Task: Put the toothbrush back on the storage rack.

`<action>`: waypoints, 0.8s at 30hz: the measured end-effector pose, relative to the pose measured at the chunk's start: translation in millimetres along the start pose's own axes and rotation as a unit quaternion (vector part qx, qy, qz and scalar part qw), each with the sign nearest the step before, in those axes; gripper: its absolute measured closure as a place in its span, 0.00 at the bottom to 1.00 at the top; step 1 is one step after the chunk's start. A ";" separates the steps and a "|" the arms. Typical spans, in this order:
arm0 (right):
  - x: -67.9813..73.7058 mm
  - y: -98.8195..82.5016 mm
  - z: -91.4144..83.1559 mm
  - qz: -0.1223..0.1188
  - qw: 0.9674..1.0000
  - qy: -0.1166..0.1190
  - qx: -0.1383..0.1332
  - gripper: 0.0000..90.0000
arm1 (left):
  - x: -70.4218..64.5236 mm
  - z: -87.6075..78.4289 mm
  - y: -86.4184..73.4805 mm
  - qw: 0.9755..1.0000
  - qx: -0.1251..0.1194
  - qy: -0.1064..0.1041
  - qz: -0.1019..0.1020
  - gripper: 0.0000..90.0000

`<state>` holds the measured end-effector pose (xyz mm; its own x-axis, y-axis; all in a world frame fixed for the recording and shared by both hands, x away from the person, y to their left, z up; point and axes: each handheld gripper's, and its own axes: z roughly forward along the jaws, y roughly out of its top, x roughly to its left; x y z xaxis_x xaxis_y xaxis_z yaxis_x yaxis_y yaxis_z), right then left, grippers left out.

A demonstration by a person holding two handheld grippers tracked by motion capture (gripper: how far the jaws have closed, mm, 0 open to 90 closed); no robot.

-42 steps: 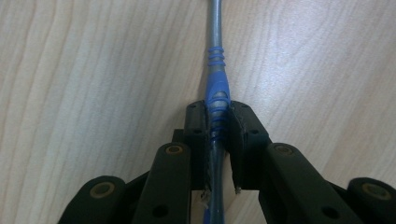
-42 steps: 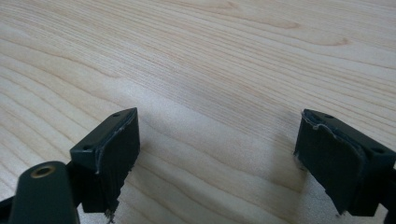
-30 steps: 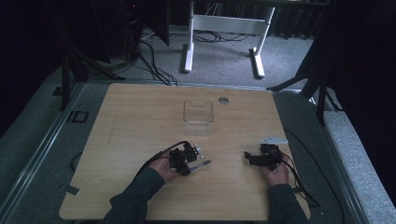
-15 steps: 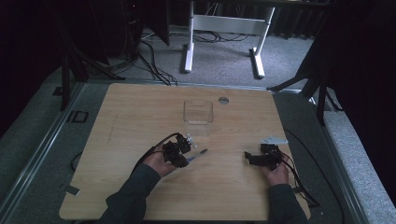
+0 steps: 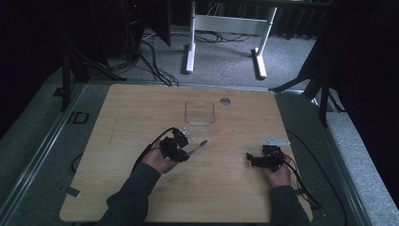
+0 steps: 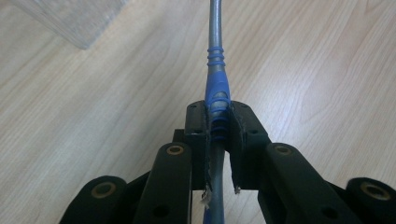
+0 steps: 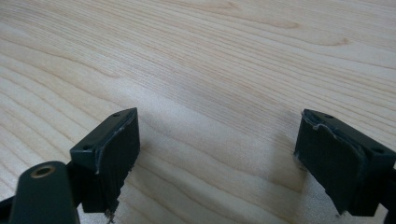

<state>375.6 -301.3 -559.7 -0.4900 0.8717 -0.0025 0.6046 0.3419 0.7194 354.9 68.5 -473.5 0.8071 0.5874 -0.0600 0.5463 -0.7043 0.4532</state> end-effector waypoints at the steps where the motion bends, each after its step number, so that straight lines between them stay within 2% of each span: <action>1: 0.0 0.0 0.0 0.000 1.000 0.000 0.000 0.15 | 1.0 -1.5 -0.1 1.000 -0.006 0.001 -0.004 0.88; 11: 0.0 0.0 0.0 0.000 1.000 0.000 0.000 0.15 | 7.5 -10.0 -2.3 0.999 -0.041 0.000 -0.025 0.88; 24: 0.1 0.0 0.0 0.001 1.000 0.000 0.000 0.15 | 11.9 -15.4 -3.4 0.997 -0.068 0.004 -0.039 0.88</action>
<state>375.6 -301.2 -559.7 -0.4888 0.8724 -0.0015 0.6051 0.3402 0.7198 359.2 84.0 -462.1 0.7619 0.6409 -0.0930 0.5709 -0.5969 0.5637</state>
